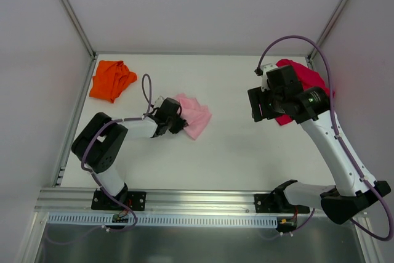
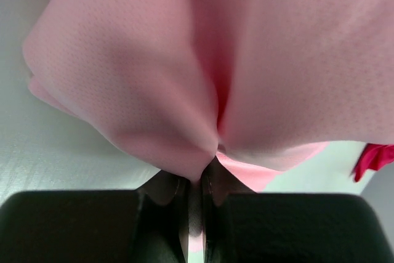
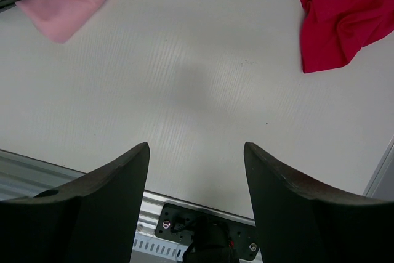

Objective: Fold and stack the t-shirts
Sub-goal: Put the neatly folded tshirt into the corner of the board with the left arm

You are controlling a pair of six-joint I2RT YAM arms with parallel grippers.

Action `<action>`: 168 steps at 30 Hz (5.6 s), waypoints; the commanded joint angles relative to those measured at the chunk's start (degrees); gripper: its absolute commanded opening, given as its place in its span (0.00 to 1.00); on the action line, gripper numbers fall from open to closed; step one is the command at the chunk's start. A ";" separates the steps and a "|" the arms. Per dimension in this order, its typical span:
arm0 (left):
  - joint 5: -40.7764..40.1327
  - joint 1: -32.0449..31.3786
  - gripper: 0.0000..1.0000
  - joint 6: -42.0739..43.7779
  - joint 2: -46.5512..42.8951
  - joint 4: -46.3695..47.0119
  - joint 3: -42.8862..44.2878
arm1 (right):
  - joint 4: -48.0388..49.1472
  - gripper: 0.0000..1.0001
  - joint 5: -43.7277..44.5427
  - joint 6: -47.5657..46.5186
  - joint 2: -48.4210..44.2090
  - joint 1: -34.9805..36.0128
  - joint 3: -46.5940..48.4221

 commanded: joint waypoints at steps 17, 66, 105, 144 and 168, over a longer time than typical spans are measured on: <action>-5.99 7.30 0.00 23.86 4.96 -33.59 33.94 | 5.69 0.67 -2.45 -0.15 -4.34 0.47 -4.87; -11.08 35.07 0.00 25.28 12.62 -42.48 79.94 | 12.37 0.67 -10.54 4.95 -17.96 0.38 -25.69; -20.14 41.58 0.00 35.64 19.46 -35.02 68.95 | 3.15 0.66 -10.54 7.67 -23.07 0.38 -25.35; -5.47 30.95 0.65 27.74 17.90 -28.60 48.24 | 1.12 0.67 -5.88 3.37 -19.99 0.47 -21.74; -4.32 27.69 0.88 32.30 3.55 -28.24 43.29 | 5.34 0.67 -8.26 3.63 -20.78 0.38 -22.89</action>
